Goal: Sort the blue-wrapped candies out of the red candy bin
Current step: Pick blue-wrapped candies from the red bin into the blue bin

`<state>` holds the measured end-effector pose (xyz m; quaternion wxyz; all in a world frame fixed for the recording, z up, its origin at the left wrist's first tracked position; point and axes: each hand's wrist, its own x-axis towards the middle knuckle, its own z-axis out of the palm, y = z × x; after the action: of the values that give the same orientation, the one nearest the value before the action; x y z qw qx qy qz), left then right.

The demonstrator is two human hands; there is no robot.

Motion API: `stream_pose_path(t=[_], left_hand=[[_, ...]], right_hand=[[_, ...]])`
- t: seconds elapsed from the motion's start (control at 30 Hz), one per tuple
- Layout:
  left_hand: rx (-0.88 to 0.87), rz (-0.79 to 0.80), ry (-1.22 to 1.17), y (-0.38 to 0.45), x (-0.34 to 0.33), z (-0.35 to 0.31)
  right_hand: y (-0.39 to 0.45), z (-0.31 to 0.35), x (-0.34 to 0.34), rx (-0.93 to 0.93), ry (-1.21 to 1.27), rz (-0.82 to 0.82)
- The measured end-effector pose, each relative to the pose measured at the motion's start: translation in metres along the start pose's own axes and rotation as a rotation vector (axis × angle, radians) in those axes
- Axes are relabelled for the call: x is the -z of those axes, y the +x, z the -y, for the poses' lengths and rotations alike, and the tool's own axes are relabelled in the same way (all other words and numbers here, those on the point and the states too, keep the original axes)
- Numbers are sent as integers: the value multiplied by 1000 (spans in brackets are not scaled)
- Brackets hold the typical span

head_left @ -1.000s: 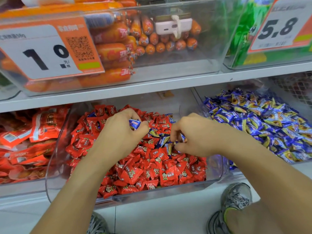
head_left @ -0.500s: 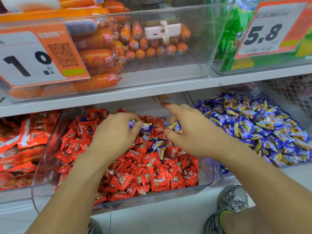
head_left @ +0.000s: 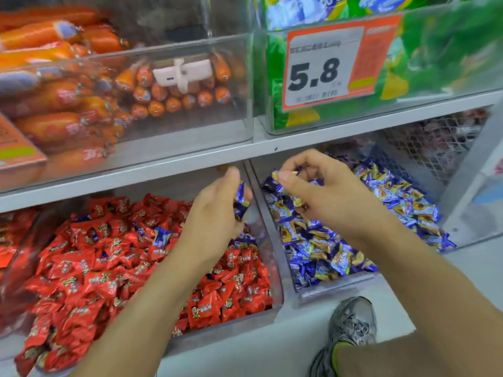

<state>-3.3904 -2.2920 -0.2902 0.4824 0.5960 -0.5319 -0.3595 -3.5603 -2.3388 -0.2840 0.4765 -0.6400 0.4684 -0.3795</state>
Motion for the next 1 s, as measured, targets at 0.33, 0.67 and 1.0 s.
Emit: stream_pose_path(t=[0.33,0.67,1.0], left_hand=[[-339,365,657,39,-52,-23],[-190,384,910,-16,46,43],[-94,457,898,-15,75,58]], right_hand=[[19,-30,54,-8,-23,-193],[5,-5,19,246,-323,81],[8,7,-82,501,-964,449]])
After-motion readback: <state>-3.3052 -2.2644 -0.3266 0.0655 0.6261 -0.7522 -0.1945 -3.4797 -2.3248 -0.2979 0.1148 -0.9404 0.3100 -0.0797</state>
